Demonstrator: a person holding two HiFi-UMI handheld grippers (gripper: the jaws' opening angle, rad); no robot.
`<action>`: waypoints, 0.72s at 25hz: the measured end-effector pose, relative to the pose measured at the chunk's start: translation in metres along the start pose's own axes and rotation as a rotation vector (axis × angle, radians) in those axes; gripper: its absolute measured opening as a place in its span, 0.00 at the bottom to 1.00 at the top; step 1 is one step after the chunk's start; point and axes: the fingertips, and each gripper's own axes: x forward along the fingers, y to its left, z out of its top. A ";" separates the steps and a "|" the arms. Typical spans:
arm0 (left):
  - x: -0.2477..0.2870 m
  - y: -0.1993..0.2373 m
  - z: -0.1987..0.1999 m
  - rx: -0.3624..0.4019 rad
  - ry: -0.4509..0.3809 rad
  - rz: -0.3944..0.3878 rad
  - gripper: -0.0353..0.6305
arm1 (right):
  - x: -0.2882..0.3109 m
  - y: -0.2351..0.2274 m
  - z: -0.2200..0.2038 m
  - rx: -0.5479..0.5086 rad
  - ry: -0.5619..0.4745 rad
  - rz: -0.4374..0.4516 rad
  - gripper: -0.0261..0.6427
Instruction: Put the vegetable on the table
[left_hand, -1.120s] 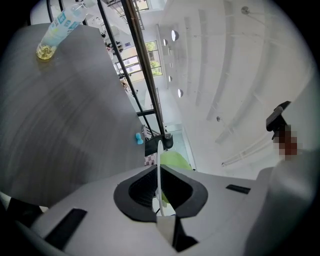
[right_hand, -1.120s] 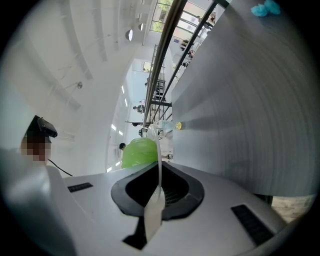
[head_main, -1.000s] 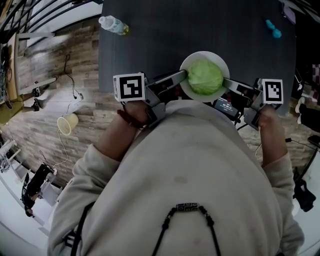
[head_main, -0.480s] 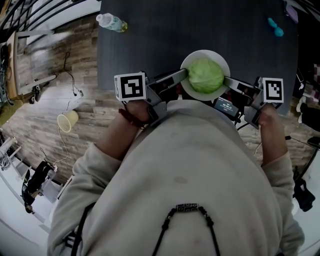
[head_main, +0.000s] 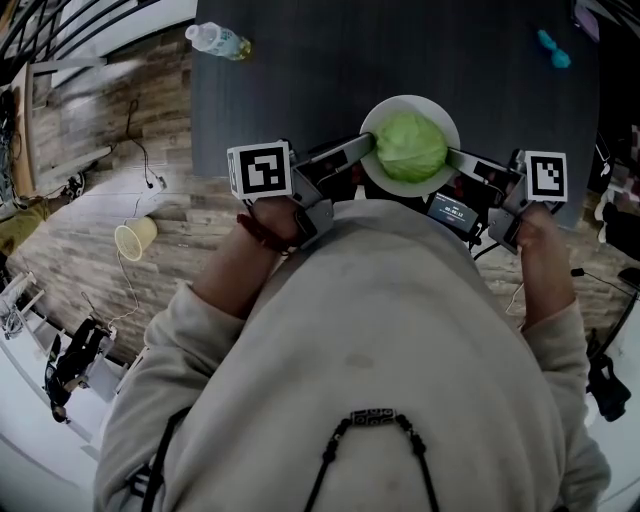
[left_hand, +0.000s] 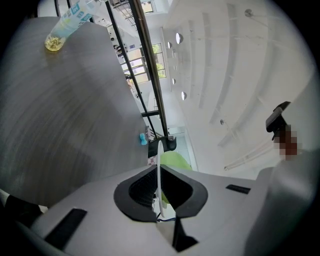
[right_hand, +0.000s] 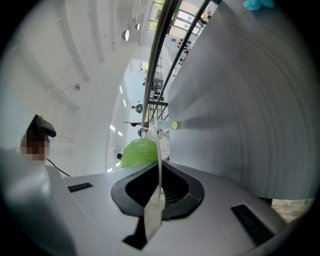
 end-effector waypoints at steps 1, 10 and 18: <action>0.000 0.001 0.000 0.005 0.002 0.003 0.08 | 0.000 -0.001 0.000 -0.001 0.001 0.001 0.08; 0.003 0.007 -0.004 -0.003 0.007 0.017 0.08 | 0.000 -0.009 -0.002 0.011 0.008 0.007 0.08; 0.005 0.016 -0.005 0.015 0.015 0.025 0.08 | 0.001 -0.017 -0.003 0.019 0.010 0.012 0.08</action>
